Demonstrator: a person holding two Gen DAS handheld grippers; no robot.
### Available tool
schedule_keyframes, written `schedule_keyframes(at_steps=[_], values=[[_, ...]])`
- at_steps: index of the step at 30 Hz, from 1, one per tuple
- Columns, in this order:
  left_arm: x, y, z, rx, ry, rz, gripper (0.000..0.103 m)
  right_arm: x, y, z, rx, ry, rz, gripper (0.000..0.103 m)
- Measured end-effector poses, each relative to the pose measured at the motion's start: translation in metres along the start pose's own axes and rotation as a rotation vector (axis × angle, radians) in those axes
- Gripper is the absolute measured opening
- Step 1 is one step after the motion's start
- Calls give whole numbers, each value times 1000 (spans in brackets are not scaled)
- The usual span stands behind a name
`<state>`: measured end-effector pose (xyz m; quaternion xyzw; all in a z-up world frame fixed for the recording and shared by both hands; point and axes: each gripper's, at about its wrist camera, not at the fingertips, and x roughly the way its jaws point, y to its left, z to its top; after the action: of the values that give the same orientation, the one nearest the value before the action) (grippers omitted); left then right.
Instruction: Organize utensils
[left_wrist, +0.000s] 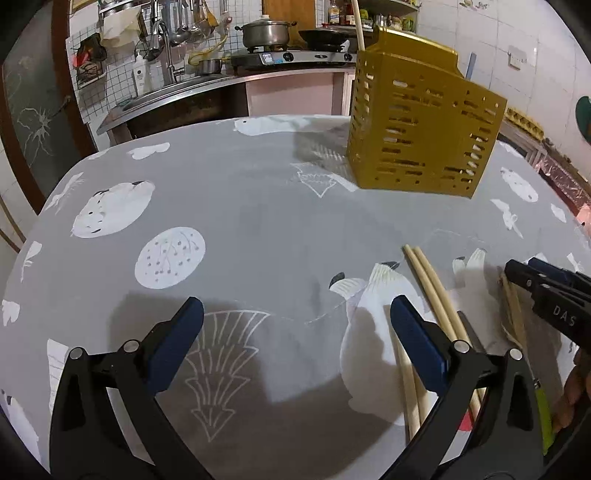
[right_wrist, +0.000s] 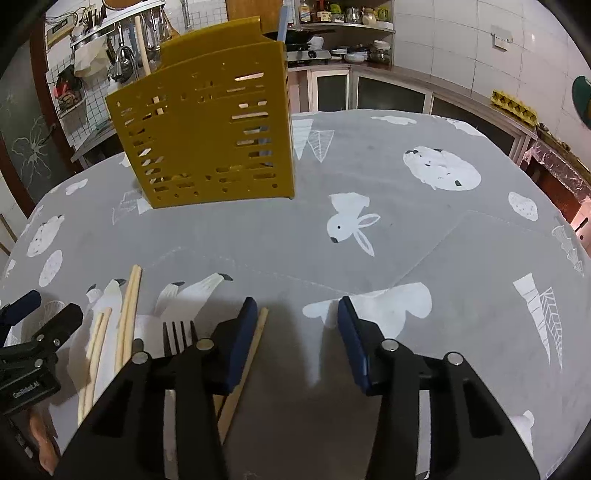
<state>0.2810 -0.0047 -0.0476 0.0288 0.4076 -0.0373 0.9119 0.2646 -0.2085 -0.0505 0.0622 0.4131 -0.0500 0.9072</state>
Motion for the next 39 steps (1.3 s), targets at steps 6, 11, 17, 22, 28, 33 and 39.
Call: schedule_keyframes(at_steps=[6,11,17,22,28,33,39], values=[[4,3,-2,-22,26,3,98,-2,7,-4,-24,13,-11,32],[9,3,-3,-27,53,11,98,-5,18,-7,-65,16,-8,15],[6,2,-4,-23,47,10,98,-7,18,-9,-79,14,-1,13],[2,-5,-6,6,38,-14,98,-8,15,-10,-76,11,8,13],[2,-12,-10,36,57,-8,98,-8,13,-11,-69,10,15,13],[4,-14,-12,38,83,-18,98,-8,12,-11,-69,11,16,13],[-9,-16,-12,29,31,-30,98,-9,11,-12,-60,12,27,13]])
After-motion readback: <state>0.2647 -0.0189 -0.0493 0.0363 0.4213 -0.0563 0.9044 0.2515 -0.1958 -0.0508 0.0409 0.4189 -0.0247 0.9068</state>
